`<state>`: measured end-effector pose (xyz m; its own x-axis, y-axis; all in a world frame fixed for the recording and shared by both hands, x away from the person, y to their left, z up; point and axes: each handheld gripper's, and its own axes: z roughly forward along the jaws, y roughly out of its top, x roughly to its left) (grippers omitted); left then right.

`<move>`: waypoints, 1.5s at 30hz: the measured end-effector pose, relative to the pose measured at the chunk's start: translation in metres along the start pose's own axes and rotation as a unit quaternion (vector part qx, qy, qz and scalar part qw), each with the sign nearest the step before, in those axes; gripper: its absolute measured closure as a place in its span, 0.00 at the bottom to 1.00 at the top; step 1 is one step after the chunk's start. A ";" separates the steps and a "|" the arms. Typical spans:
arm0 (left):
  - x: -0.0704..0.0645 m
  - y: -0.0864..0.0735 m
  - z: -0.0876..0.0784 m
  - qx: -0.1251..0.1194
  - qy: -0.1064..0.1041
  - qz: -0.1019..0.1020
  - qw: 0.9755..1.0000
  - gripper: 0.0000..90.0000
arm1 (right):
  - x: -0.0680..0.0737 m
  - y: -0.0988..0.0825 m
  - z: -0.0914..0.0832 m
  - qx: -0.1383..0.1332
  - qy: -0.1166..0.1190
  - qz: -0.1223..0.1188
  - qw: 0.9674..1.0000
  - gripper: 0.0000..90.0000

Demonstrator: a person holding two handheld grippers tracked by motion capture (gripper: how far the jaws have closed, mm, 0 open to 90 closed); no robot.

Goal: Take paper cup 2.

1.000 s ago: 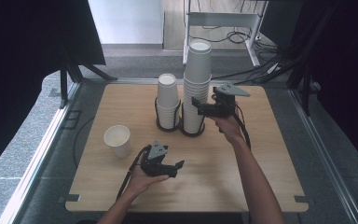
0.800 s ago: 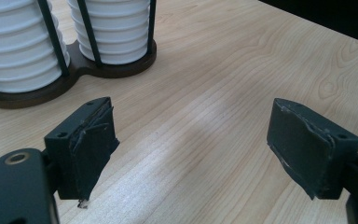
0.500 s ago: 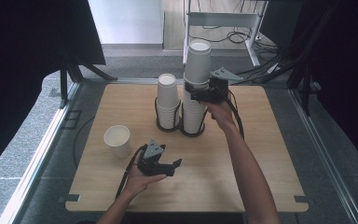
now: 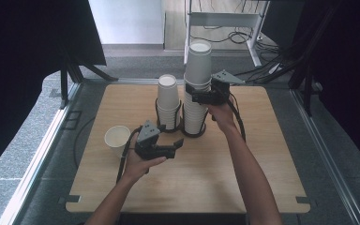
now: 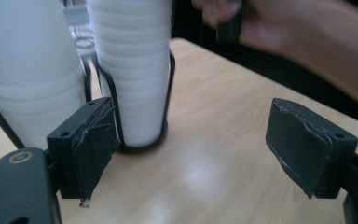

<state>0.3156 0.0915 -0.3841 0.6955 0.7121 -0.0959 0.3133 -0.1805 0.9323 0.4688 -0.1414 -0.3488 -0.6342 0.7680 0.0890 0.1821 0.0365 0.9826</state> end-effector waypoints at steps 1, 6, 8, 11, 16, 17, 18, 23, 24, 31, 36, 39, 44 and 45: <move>0.001 0.007 0.001 -0.002 -0.003 -0.001 1.000 0.18 | 0.000 0.000 0.000 0.001 0.001 0.000 1.000 0.03; 0.015 0.033 0.010 -0.014 0.004 -0.020 1.000 0.18 | 0.000 0.001 0.000 0.004 0.003 -0.002 1.000 0.03; 0.019 0.043 0.014 -0.016 0.009 -0.022 1.000 0.18 | 0.000 0.001 -0.001 0.005 0.003 -0.003 1.000 0.03; 0.023 0.061 0.018 -0.029 0.017 -0.017 0.999 0.17 | 0.000 0.001 -0.001 0.005 0.004 -0.003 1.000 0.03; 0.025 0.085 0.027 -0.033 0.020 -0.006 0.999 0.17 | 0.000 0.001 -0.001 0.004 0.005 -0.002 1.000 0.03; 0.025 0.089 0.029 -0.032 0.022 -0.006 0.999 0.17 | 0.000 0.001 -0.001 0.004 0.005 -0.002 1.000 0.03; 0.026 0.092 0.032 -0.031 0.021 -0.008 0.999 0.17 | 0.000 0.001 -0.001 0.004 0.004 -0.002 1.000 0.03; 0.031 0.109 0.043 -0.031 0.032 0.003 0.999 0.14 | 0.001 0.001 -0.001 0.005 0.004 -0.003 1.000 0.04; 0.033 0.113 0.044 -0.032 0.038 0.002 0.999 0.15 | 0.001 0.001 -0.001 0.005 0.004 -0.004 1.000 0.04; 0.046 0.128 0.050 -0.045 0.038 -0.010 0.998 0.15 | 0.001 0.000 -0.001 0.003 0.005 -0.005 1.000 0.04; 0.055 0.134 0.062 -0.033 0.028 -0.025 0.999 0.15 | 0.001 0.001 -0.001 0.005 0.004 -0.005 1.000 0.04; 0.058 0.135 0.068 -0.031 0.025 -0.027 0.999 0.14 | 0.001 0.001 -0.002 0.007 0.003 -0.005 1.000 0.04; 0.061 0.139 0.078 -0.026 0.006 -0.033 0.999 0.12 | 0.001 0.001 -0.002 0.010 0.004 -0.005 1.000 0.04; 0.061 0.140 0.080 -0.025 0.004 -0.030 0.999 0.11 | 0.001 0.001 -0.001 0.008 0.004 -0.006 1.000 0.04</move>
<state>0.4536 0.0556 -0.2869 0.6706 0.7265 -0.1501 0.3215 -0.1023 0.9414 0.4672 -0.1413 -0.3473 -0.6425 0.7623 0.0779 0.1852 0.0558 0.9811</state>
